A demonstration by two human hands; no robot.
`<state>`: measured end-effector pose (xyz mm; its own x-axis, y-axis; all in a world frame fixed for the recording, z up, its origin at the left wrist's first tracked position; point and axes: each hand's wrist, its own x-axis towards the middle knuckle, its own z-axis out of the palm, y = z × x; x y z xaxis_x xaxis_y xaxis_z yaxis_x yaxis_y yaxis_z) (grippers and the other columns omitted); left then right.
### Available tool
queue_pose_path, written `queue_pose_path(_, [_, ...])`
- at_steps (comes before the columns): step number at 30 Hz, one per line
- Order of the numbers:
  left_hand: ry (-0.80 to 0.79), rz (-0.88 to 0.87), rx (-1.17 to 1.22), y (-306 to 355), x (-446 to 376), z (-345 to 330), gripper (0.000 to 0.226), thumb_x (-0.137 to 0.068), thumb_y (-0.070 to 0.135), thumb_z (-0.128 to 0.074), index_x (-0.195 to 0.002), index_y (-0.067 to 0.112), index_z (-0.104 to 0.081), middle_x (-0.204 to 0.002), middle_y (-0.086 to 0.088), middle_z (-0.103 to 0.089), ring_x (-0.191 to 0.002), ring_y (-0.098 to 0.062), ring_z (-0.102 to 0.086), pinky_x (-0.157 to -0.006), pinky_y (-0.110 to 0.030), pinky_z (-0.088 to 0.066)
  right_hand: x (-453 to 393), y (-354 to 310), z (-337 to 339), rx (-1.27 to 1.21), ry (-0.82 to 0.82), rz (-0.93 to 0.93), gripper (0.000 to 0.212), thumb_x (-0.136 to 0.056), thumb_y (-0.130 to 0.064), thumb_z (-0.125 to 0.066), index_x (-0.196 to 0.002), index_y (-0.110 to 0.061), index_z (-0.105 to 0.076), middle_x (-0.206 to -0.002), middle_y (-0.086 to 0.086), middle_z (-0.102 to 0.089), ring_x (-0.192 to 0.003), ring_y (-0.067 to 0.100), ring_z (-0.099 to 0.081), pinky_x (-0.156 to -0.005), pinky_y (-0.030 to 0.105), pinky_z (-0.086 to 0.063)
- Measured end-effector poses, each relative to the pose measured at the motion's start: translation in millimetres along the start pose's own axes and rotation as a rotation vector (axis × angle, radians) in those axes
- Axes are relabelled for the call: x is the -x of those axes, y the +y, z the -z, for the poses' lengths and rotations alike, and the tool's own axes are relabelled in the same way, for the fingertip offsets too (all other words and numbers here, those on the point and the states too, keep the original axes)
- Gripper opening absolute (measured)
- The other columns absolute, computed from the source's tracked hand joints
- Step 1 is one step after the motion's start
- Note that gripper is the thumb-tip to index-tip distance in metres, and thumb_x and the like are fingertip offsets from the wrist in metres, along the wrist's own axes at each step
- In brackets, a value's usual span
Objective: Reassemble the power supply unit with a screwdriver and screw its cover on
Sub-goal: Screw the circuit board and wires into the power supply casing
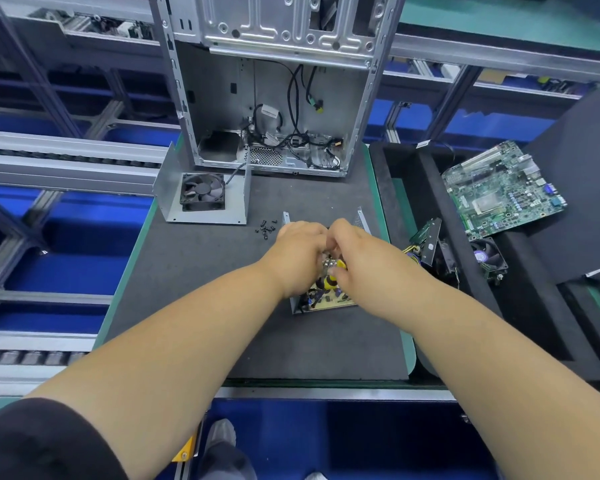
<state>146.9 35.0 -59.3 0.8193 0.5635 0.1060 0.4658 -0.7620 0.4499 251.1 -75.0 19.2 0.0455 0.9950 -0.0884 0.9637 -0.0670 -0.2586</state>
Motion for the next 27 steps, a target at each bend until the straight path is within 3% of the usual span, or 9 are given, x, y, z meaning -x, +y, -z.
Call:
queue_pose_path(4, [-0.029,0.011,0.001,-0.8,1.7,1.3,0.032,-0.082,0.005,-0.052,-0.1,0.024,-0.07,-0.095,0.012,-0.047,-0.101,-0.019,-0.044,-0.09,-0.025,-0.023,-0.6,-3.9,-7.5,0.394,0.11,-0.057,0.029,-0.101,-0.048,-0.038,-0.102,-0.019,-0.035,-0.074,-0.003,-0.047,-0.063,0.024,-0.045,-0.045,0.031,-0.02])
queue_pose_path(8, [-0.006,0.016,-0.015,3.4,0.9,2.9,0.03,-0.081,0.002,-0.048,-0.079,0.031,-0.051,-0.083,0.014,-0.04,-0.091,-0.018,-0.042,-0.078,-0.024,-0.019,0.5,-2.1,-4.1,0.012,0.053,-0.002,0.018,-0.096,-0.025,-0.045,-0.107,-0.014,-0.036,-0.095,0.003,-0.054,-0.069,0.022,-0.046,-0.05,0.035,-0.027])
queue_pose_path(10, [0.001,0.019,-0.021,4.0,1.1,3.5,0.031,-0.08,0.0,-0.047,-0.078,0.031,-0.047,-0.082,0.011,-0.042,-0.089,-0.02,-0.044,-0.075,-0.024,-0.018,-0.2,-2.5,1.6,-0.019,0.002,0.044,0.021,-0.095,-0.017,-0.049,-0.111,-0.012,-0.036,-0.101,0.006,-0.054,-0.07,0.023,-0.046,-0.053,0.037,-0.034])
queue_pose_path(13, [-0.035,0.014,-0.044,1.8,0.4,3.0,0.026,-0.078,0.003,-0.047,-0.087,0.022,-0.062,-0.086,0.011,-0.041,-0.088,-0.017,-0.039,-0.075,-0.024,-0.017,-1.0,-6.2,-1.7,0.312,0.087,-0.025,0.029,-0.101,-0.042,-0.042,-0.107,-0.016,-0.032,-0.069,-0.001,-0.045,-0.059,0.024,-0.043,-0.045,0.032,-0.027])
queue_pose_path(16, [-0.067,0.022,-0.084,4.2,-1.1,4.2,0.027,-0.078,0.005,-0.05,-0.079,0.032,-0.054,-0.077,0.012,-0.037,-0.085,-0.015,-0.038,-0.075,-0.026,-0.022,1.2,-8.6,-8.7,0.325,0.097,-0.111,0.034,-0.1,-0.053,-0.032,-0.103,-0.019,-0.029,-0.067,-0.004,-0.042,-0.06,0.023,-0.043,-0.046,0.031,-0.022])
queue_pose_path(19, [0.003,0.009,0.031,3.9,1.4,2.9,0.034,-0.078,0.0,-0.048,-0.077,0.033,-0.056,-0.076,0.012,-0.042,-0.086,-0.017,-0.039,-0.08,-0.028,-0.025,2.5,-5.8,-4.5,-0.054,0.015,-0.072,0.028,-0.09,-0.03,-0.05,-0.107,-0.021,-0.03,-0.096,-0.002,-0.046,-0.063,0.015,-0.045,-0.049,0.033,-0.025])
queue_pose_path(21, [0.01,0.005,0.006,1.8,1.9,1.6,0.031,-0.08,0.0,-0.048,-0.086,0.023,-0.068,-0.086,0.006,-0.051,-0.091,-0.02,-0.043,-0.081,-0.027,-0.022,1.8,-3.1,1.5,-0.12,-0.036,-0.028,0.031,-0.087,-0.014,-0.052,-0.108,-0.02,-0.031,-0.092,-0.003,-0.044,-0.06,0.014,-0.044,-0.047,0.032,-0.025])
queue_pose_path(25, [-0.014,0.019,-0.007,2.2,0.7,2.5,0.026,-0.08,0.006,-0.052,-0.093,0.022,-0.068,-0.088,0.011,-0.044,-0.091,-0.015,-0.039,-0.083,-0.024,-0.022,0.3,-4.6,-3.9,0.3,0.059,-0.047,0.025,-0.101,-0.037,-0.043,-0.103,-0.017,-0.029,-0.068,-0.004,-0.04,-0.056,0.021,-0.04,-0.044,0.032,-0.022])
queue_pose_path(27, [-0.017,0.02,0.012,2.3,1.4,2.5,0.032,-0.081,0.005,-0.051,-0.097,0.025,-0.07,-0.09,0.015,-0.044,-0.094,-0.012,-0.04,-0.088,-0.024,-0.024,3.2,-4.5,-8.0,0.32,0.085,-0.093,0.027,-0.101,-0.043,-0.038,-0.098,-0.02,-0.024,-0.068,-0.005,-0.04,-0.053,0.018,-0.037,-0.044,0.031,-0.02])
